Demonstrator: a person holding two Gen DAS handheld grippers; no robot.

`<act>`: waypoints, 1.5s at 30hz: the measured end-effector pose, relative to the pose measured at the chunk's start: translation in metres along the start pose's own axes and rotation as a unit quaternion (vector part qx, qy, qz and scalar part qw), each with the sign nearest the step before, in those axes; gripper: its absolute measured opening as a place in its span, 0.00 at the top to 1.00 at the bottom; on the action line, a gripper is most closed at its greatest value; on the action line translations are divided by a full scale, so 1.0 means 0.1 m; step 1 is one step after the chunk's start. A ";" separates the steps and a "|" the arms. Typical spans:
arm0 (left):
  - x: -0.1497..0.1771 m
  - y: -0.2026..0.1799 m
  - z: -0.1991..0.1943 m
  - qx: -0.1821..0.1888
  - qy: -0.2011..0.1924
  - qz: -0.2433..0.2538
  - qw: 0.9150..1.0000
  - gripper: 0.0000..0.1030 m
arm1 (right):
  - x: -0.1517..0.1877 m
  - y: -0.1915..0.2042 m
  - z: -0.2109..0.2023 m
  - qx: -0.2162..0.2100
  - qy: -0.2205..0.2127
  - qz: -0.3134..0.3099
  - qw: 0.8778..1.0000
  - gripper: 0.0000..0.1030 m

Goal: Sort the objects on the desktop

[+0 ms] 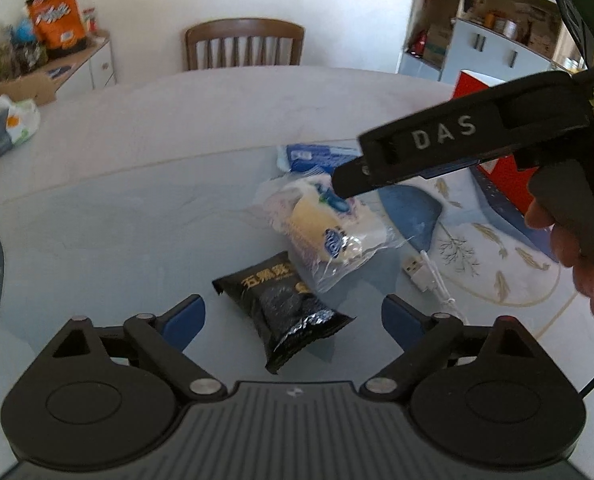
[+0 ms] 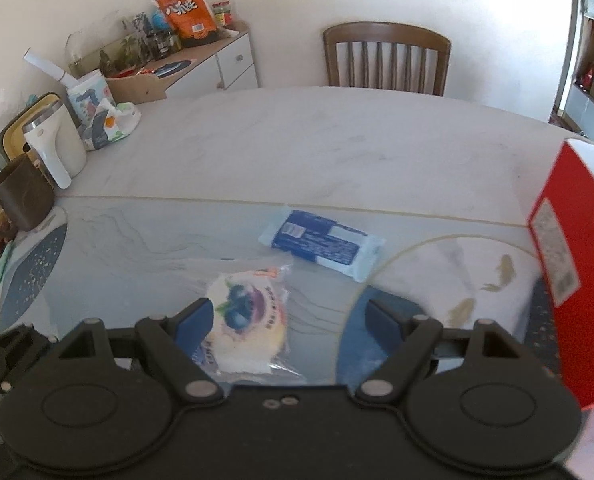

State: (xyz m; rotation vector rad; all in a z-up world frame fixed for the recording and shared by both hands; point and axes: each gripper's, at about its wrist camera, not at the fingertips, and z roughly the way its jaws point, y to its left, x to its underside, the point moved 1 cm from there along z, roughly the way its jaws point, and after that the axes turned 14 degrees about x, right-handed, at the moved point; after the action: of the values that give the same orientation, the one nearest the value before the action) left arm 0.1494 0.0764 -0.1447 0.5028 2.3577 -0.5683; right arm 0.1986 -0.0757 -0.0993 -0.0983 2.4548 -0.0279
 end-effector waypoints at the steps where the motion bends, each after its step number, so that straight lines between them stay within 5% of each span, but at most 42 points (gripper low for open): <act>1: 0.01 0.02 0.01 -0.001 0.002 -0.007 1.000 0.12 | -0.01 0.03 0.02 -0.002 0.000 -0.001 1.000 0.20; 13: 0.00 0.04 0.07 -0.014 0.002 -0.026 1.000 0.35 | 0.00 0.26 0.31 -0.003 0.024 -0.016 1.000 0.23; 18: -0.01 0.05 0.07 -0.014 0.002 -0.032 0.999 0.43 | 0.02 0.25 0.34 -0.026 0.036 -0.010 0.999 0.44; 28: -0.06 0.14 0.04 -0.011 0.004 -0.052 0.999 0.65 | 0.02 0.19 0.27 -0.019 0.030 -0.008 0.999 0.52; 45: -0.13 0.14 -0.16 0.008 -0.014 -0.075 0.997 0.66 | 0.11 -0.11 -0.12 -0.006 0.018 0.017 1.000 0.53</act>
State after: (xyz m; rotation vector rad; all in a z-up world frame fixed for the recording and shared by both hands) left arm 0.1574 0.0940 -0.1290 0.3247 2.3791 -0.6588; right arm 0.1831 -0.0874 -0.0961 -0.0615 2.4919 0.0012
